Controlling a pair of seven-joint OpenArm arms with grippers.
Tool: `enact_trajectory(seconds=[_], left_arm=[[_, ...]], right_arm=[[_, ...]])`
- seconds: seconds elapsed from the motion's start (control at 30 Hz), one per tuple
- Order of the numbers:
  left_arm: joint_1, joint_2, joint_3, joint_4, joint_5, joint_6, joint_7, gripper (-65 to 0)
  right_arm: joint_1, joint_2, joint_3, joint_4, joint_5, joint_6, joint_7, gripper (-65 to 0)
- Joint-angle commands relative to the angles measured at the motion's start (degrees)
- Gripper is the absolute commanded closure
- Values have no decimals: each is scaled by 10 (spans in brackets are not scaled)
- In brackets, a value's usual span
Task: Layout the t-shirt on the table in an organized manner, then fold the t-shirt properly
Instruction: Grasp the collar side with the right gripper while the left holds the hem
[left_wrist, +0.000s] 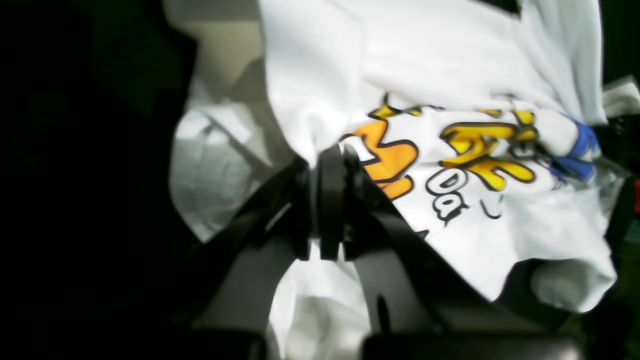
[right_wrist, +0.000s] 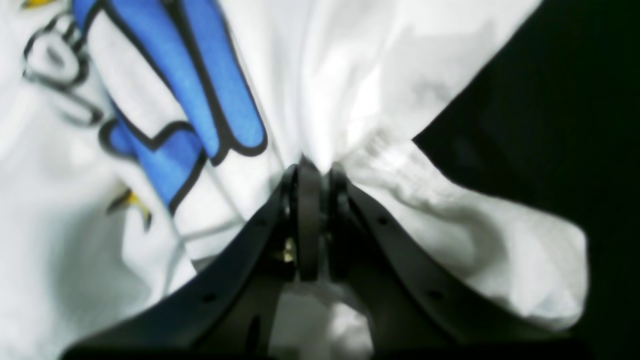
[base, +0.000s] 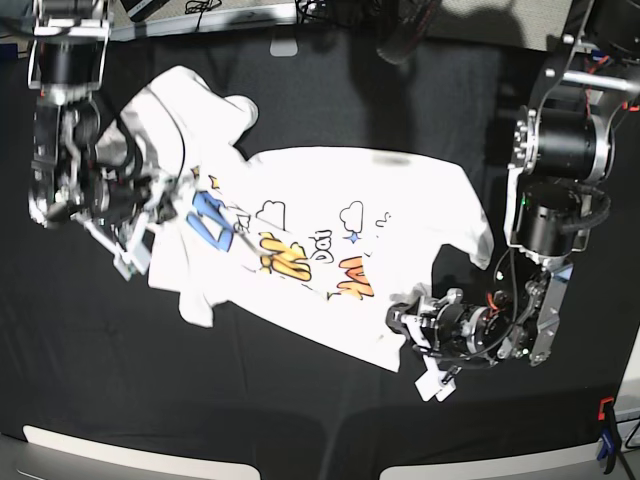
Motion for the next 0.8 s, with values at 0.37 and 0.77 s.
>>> enact_trajectory(seconds=[0.37, 0.77], left_arm=[[-22, 0, -2, 9, -11, -2, -9, 0], [-22, 0, -2, 9, -11, -2, -9, 0]], right_arm=[[11, 10, 4, 50, 2, -35, -43, -331], [73, 9, 141, 27, 2, -39, 117, -329]])
